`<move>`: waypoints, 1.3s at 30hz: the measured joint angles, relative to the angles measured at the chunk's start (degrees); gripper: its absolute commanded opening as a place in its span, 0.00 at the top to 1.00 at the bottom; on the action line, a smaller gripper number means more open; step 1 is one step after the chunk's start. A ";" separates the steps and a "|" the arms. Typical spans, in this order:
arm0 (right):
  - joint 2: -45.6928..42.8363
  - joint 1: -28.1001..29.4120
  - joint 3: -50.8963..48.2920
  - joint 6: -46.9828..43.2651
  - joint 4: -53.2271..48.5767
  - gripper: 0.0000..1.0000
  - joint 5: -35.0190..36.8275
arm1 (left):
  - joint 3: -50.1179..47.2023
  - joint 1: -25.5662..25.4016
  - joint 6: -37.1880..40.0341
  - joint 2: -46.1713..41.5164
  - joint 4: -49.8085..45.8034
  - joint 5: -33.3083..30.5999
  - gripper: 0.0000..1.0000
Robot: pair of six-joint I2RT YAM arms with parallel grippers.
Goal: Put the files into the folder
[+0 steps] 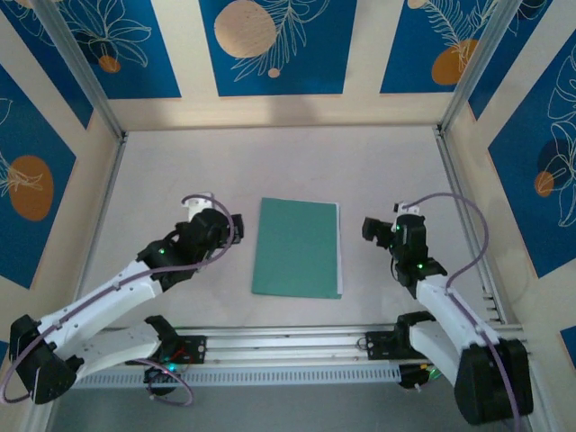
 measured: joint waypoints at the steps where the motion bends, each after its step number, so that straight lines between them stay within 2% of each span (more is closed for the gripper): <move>1: 2.51 -1.09 -1.64 -1.22 3.63 0.01 -0.42 | -2.78 0.66 2.67 -1.77 1.53 -1.92 0.00; 4: 8.44 -2.75 -3.54 -3.56 14.08 0.01 -2.60 | -9.46 2.62 9.40 -5.66 4.92 -5.42 0.00; 8: 16.79 -4.48 -3.02 -5.57 26.95 0.01 -5.40 | -11.67 9.84 18.27 -6.14 9.05 -5.70 0.00; 14: 30.01 -6.25 -1.99 -7.28 43.39 0.01 -9.11 | -16.87 25.44 26.82 -4.94 21.94 1.66 0.00; 17: 32.92 -6.23 -1.99 -7.74 45.66 0.01 -10.12 | -19.76 30.42 28.89 -0.59 30.08 5.70 0.00; 25: 32.89 -5.95 0.37 -8.13 46.47 0.01 -9.99 | -24.98 34.82 35.08 17.46 52.85 14.71 0.00; 30: 33.16 -5.79 4.09 -8.11 43.93 0.01 -9.35 | -25.14 35.69 36.65 24.11 66.16 18.82 0.00; 34: 33.16 -5.79 4.11 -8.09 43.06 0.01 -9.11 | -27.06 36.39 37.16 33.16 81.88 20.37 0.00; 39: 33.16 -5.79 4.11 -8.09 42.29 0.01 -8.94 | -32.24 36.52 37.81 35.87 90.64 22.08 0.00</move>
